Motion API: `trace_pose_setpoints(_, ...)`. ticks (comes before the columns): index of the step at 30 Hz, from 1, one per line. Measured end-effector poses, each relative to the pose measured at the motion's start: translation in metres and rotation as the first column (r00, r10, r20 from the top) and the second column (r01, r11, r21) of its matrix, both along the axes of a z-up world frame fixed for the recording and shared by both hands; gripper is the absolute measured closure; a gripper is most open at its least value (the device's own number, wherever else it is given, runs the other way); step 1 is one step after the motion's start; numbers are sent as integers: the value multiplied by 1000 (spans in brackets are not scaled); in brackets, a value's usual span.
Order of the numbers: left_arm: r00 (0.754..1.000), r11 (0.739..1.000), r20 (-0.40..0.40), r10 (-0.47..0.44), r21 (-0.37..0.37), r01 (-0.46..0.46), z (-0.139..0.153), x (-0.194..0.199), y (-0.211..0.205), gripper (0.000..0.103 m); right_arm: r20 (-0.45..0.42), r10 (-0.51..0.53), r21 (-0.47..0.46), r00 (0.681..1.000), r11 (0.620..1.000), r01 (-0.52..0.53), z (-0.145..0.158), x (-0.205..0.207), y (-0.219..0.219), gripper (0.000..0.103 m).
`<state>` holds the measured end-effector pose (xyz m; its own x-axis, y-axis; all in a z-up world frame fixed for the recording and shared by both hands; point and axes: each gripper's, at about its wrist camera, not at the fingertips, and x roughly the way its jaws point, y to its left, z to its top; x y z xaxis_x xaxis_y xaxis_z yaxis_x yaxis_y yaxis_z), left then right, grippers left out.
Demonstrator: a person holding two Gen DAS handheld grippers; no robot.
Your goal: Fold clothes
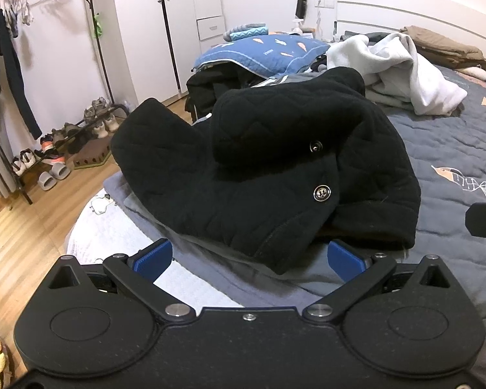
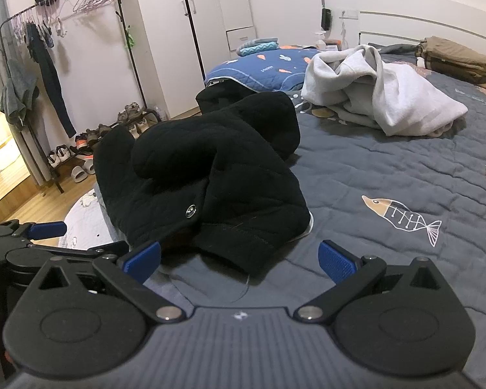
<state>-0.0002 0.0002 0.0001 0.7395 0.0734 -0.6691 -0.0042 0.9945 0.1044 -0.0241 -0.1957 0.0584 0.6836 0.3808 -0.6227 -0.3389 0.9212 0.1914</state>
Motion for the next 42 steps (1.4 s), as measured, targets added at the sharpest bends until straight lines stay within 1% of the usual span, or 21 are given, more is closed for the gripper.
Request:
trace_pose_setpoints(3,1000,1000,17,2,4,-2,0,-2,1,0,0,-1,2,1000,1000,1,1,1,-2,0)
trace_pose_setpoints(10,1000,1000,4,2,1,-2,4,-1,2,0,5,-4,6,1000,1000,4,0,-2,-1,0)
trace_pose_setpoints(28,1000,1000,7,-2,0,2,3,-1,-2,0,8,1,2,1000,1000,-1,1,-3,2,0)
trace_pose_setpoints(38,1000,1000,6,-9,-11,9,2,-1,-1,0,6,-3,10,1000,1000,3,1,-3,2,0)
trace_pose_setpoints(42,1000,999,6,-15,-29,15,3,-2,-1,0,6,-4,10,1000,1000,4,1,-3,2,0)
